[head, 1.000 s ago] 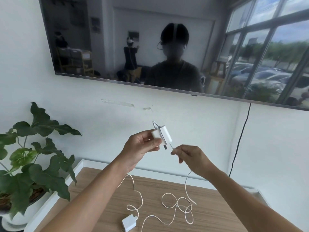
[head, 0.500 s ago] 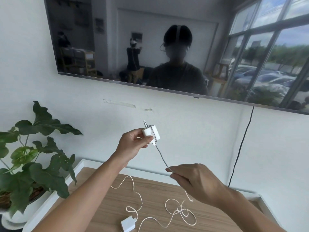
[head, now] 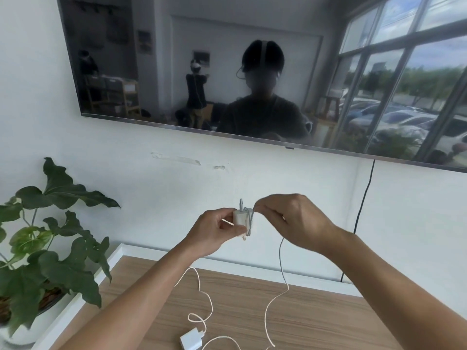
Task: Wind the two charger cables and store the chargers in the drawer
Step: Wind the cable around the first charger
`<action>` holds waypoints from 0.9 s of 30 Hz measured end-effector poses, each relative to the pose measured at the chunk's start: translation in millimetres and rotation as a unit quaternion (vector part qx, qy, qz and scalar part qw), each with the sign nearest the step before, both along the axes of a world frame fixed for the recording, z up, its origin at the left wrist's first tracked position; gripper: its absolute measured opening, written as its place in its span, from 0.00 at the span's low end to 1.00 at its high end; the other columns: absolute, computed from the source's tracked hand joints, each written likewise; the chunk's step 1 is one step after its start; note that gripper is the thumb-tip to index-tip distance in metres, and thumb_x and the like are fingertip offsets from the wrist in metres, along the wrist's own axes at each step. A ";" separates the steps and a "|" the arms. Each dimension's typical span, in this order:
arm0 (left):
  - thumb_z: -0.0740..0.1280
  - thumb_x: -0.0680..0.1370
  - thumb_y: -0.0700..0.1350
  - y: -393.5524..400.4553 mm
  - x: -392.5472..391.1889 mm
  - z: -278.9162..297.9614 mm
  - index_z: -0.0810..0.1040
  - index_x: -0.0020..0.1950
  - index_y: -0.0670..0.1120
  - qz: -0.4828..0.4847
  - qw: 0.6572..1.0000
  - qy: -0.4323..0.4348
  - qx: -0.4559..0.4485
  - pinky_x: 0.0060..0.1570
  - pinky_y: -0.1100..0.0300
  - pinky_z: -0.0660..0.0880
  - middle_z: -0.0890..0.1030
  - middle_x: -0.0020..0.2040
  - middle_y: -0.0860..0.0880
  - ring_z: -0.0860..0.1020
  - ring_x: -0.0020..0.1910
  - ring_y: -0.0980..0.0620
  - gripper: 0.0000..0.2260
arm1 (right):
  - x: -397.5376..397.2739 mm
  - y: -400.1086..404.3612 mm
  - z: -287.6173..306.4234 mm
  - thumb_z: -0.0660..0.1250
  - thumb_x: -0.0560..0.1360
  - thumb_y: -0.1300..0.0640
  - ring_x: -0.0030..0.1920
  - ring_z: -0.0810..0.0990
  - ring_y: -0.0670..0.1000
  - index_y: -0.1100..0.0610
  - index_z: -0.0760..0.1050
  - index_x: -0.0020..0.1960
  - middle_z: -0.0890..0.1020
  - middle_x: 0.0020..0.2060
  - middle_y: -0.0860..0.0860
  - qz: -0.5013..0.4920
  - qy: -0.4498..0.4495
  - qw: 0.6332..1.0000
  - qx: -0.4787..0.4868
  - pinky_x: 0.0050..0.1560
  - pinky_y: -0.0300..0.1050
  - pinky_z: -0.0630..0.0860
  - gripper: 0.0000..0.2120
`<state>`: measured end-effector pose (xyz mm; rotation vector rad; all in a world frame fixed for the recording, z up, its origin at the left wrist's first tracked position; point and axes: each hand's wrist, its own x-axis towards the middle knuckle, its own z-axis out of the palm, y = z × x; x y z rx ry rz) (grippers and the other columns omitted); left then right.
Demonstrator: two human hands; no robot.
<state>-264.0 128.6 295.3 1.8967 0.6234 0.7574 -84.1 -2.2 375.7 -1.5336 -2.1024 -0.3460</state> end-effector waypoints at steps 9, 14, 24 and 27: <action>0.78 0.74 0.51 -18.1 -7.3 6.0 0.84 0.63 0.58 -0.130 0.991 -0.013 -0.043 0.56 0.52 0.75 0.89 0.51 0.50 0.83 0.49 0.52 0.17 | 15.9 15.3 11.8 0.74 0.76 0.52 0.32 0.71 0.46 0.49 0.85 0.45 0.80 0.32 0.51 -0.070 0.248 0.959 -0.114 0.36 0.37 0.71 0.03; 0.77 0.76 0.41 -23.6 -10.9 15.8 0.83 0.64 0.48 -0.162 0.981 -0.071 -0.083 0.60 0.53 0.78 0.88 0.52 0.46 0.85 0.51 0.50 0.17 | 30.0 12.8 -2.0 0.79 0.71 0.53 0.33 0.70 0.50 0.56 0.81 0.42 0.76 0.33 0.54 -0.046 0.450 0.871 -0.191 0.33 0.41 0.67 0.09; 0.79 0.71 0.42 -23.4 -16.1 48.2 0.86 0.60 0.46 -0.173 0.961 -0.177 -0.122 0.59 0.53 0.80 0.86 0.54 0.43 0.84 0.54 0.47 0.17 | 25.6 6.9 -41.7 0.69 0.79 0.48 0.30 0.67 0.49 0.58 0.80 0.43 0.76 0.32 0.51 -0.016 0.535 0.809 -0.245 0.31 0.39 0.63 0.13; 0.78 0.73 0.39 -20.2 -15.2 51.1 0.86 0.58 0.45 -0.135 0.966 -0.190 -0.110 0.58 0.55 0.80 0.85 0.51 0.43 0.83 0.51 0.49 0.14 | 20.1 -2.1 -49.7 0.67 0.77 0.43 0.29 0.67 0.48 0.57 0.83 0.46 0.75 0.32 0.51 -0.037 0.512 0.820 -0.251 0.31 0.38 0.63 0.18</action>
